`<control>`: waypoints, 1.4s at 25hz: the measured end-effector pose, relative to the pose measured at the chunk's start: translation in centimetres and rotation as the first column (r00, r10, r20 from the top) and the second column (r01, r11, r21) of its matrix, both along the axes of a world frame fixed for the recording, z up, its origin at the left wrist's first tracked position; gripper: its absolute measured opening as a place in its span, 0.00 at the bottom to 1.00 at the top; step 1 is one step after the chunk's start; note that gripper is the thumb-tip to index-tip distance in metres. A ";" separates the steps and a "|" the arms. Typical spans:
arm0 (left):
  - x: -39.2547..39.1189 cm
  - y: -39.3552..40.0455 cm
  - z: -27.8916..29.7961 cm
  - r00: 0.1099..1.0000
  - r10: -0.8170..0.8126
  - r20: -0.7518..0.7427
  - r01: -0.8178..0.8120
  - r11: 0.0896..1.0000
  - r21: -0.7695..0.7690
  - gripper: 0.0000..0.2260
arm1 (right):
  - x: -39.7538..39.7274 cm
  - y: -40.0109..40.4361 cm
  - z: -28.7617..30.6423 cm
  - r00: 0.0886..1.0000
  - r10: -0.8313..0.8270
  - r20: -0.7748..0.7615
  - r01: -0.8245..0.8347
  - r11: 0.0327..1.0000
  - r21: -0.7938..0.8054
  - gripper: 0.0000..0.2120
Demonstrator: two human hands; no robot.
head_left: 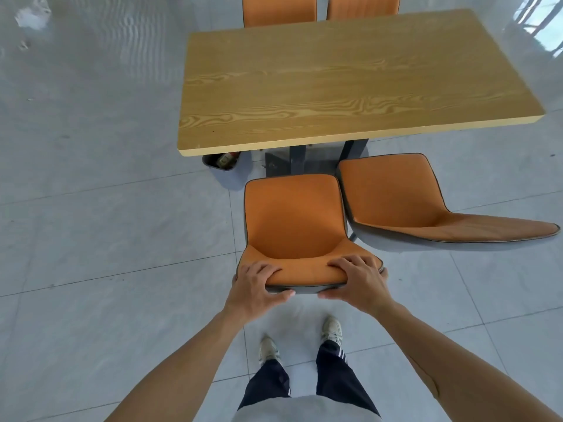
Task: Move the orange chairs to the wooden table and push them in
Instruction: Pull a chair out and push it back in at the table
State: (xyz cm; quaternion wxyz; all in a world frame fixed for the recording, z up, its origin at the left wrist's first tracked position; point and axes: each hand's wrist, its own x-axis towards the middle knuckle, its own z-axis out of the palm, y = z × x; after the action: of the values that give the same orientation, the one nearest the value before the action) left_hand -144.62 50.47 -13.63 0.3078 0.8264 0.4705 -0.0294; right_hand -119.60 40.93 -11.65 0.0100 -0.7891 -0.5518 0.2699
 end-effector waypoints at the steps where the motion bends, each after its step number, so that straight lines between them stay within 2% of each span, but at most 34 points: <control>1: 0.2 0.0 -0.1 1.000 0.003 -0.003 -0.003 1.000 0.007 0.33 | 0.3 0.0 -0.1 1.000 0.011 0.005 -0.011 1.000 0.017 0.41; 24: 3.6 2.7 0.0 0.997 0.074 -0.009 -0.074 0.997 0.007 0.33 | 4.2 3.7 -0.2 0.997 0.075 -0.002 -0.075 0.995 0.068 0.38; 35: 3.9 2.7 0.5 0.995 0.091 -0.039 -0.092 0.996 -0.013 0.33 | 4.5 3.8 -0.1 0.997 0.081 0.000 -0.081 0.993 0.083 0.40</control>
State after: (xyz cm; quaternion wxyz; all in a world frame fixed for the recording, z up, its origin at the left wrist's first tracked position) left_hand -140.69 53.21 -13.11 0.3058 0.8011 0.5135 -0.0343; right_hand -115.10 44.76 -11.73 0.0328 -0.7644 -0.5940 0.2484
